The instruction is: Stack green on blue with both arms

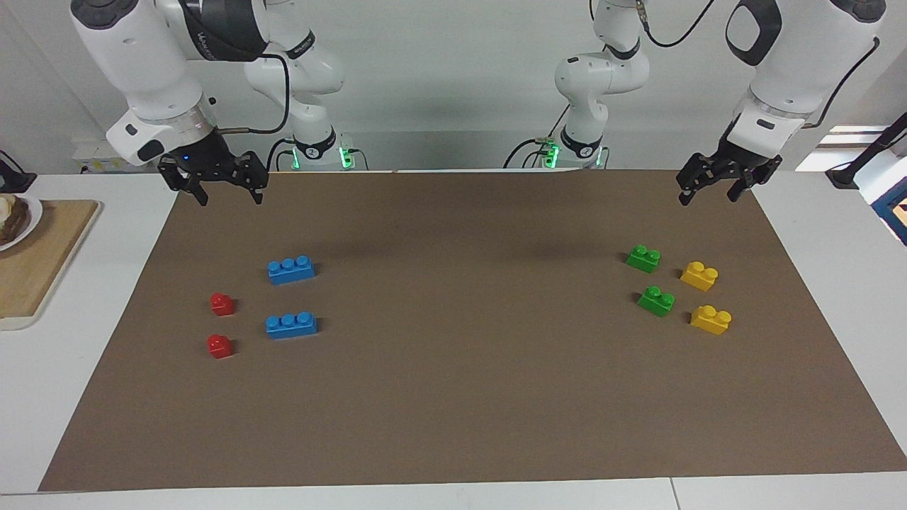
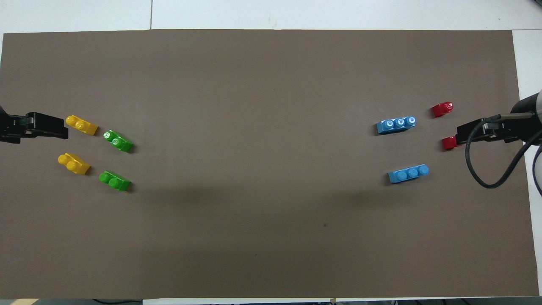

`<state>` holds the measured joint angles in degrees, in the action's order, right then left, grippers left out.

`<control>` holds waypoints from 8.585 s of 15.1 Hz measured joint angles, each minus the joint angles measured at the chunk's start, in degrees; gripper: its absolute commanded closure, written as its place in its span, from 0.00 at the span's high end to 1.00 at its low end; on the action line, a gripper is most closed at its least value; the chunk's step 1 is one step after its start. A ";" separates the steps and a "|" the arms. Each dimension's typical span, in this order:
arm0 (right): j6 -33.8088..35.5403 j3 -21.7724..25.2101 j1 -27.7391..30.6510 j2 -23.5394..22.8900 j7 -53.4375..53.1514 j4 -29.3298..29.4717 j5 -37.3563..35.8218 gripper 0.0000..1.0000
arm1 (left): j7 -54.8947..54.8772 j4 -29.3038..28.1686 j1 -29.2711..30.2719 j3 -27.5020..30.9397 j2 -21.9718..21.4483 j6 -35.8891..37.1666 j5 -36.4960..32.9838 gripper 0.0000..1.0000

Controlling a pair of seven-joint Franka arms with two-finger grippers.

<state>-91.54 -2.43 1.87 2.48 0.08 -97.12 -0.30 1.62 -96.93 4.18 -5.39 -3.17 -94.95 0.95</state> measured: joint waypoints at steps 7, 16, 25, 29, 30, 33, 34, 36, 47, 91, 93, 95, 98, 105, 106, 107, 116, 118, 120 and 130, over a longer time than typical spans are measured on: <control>-2.42 0.14 0.21 0.12 0.00 -0.40 0.00 1.00 | 0.00 0.00 0.00 0.00 0.00 0.00 0.00 1.00; -8.48 0.24 0.89 -0.15 -15.25 -1.86 0.29 0.92 | 0.00 0.00 0.00 0.04 0.00 0.00 0.00 1.00; -11.37 0.78 5.54 -12.06 -56.17 -2.79 17.39 0.91 | 4.84 -5.30 0.08 0.23 -1.72 -4.67 0.00 1.00; -13.26 0.81 6.29 -16.12 -61.40 -2.40 21.92 0.91 | 18.36 -13.88 -0.03 -0.26 -4.37 -13.37 0.00 1.00; -13.51 0.82 6.30 -16.69 -61.61 -2.26 22.95 0.91 | 21.02 -15.17 -0.11 -0.37 -4.61 -14.88 0.00 1.00; -15.12 0.82 6.31 -18.83 -61.82 -1.13 23.94 0.91 | 26.29 -18.30 -0.15 -0.52 -4.71 -18.68 0.00 1.00; -15.39 0.82 6.32 -19.83 -61.83 -0.48 23.95 0.91 | 27.50 -19.35 -0.15 -0.49 -4.58 -20.08 0.02 1.00; -16.25 0.82 6.47 -21.96 -61.87 0.44 23.97 0.91 | 30.28 -20.84 -0.14 -0.41 -3.44 -22.19 0.03 1.00; -20.93 0.66 7.96 -27.66 -60.90 0.98 24.88 0.92 | 40.53 -21.58 1.51 0.30 10.41 -36.87 0.05 1.00; -37.67 -1.80 -19.06 -30.46 -98.64 3.53 35.72 0.00 | 52.32 -8.48 -0.01 -0.62 19.48 -27.57 0.78 0.00; -37.99 -1.79 -21.85 -30.67 -98.23 1.74 35.72 0.00 | 60.64 -4.88 -3.44 -0.71 18.38 -23.65 0.79 0.00; -38.26 -1.77 -24.12 -30.70 -96.97 0.34 35.72 0.00 | 69.73 -3.80 -7.29 -0.85 16.75 -21.37 0.78 0.00; -39.71 -1.75 -24.80 -30.70 -95.33 -1.49 35.72 0.00 | 81.26 -3.79 -13.06 -0.95 14.55 -18.73 0.78 0.00; -46.36 -1.71 -25.69 -30.88 -92.18 -7.03 35.72 0.00 | 104.23 -4.33 -25.18 -1.09 14.20 -19.44 0.65 0.00; -47.08 -1.78 -25.71 -30.77 -92.05 -7.41 35.73 0.00 | 106.47 -4.99 -26.31 -1.07 14.20 -20.73 0.65 0.00; -47.41 -1.79 -25.76 -30.71 -92.05 -7.56 35.73 0.00 | 108.20 -5.87 -27.42 -1.08 14.20 -22.02 0.65 0.00; -52.60 -2.03 -26.59 -29.61 -92.05 -10.17 35.73 0.00 | 122.75 -9.69 -33.20 -1.00 16.54 -30.66 -1.89 0.00; -52.67 -2.04 -26.60 -29.59 -92.05 -10.21 35.73 0.00 | 126.34 -9.68 -34.26 -1.02 18.63 -32.66 -4.49 0.00; -52.92 -2.06 -26.62 -29.52 -92.05 -10.36 35.76 0.00 | 128.59 -9.43 -34.99 -1.01 20.78 -34.40 -6.11 0.00; -53.86 -2.06 -26.86 -29.26 -92.05 -10.90 35.79 0.00 | 129.00 -9.07 -35.26 -0.67 22.48 -38.02 -8.83 0.00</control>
<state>-145.40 -4.49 -24.99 -26.78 -91.97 -108.02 35.49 130.62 -106.00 -31.08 -6.06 19.31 -132.96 -7.88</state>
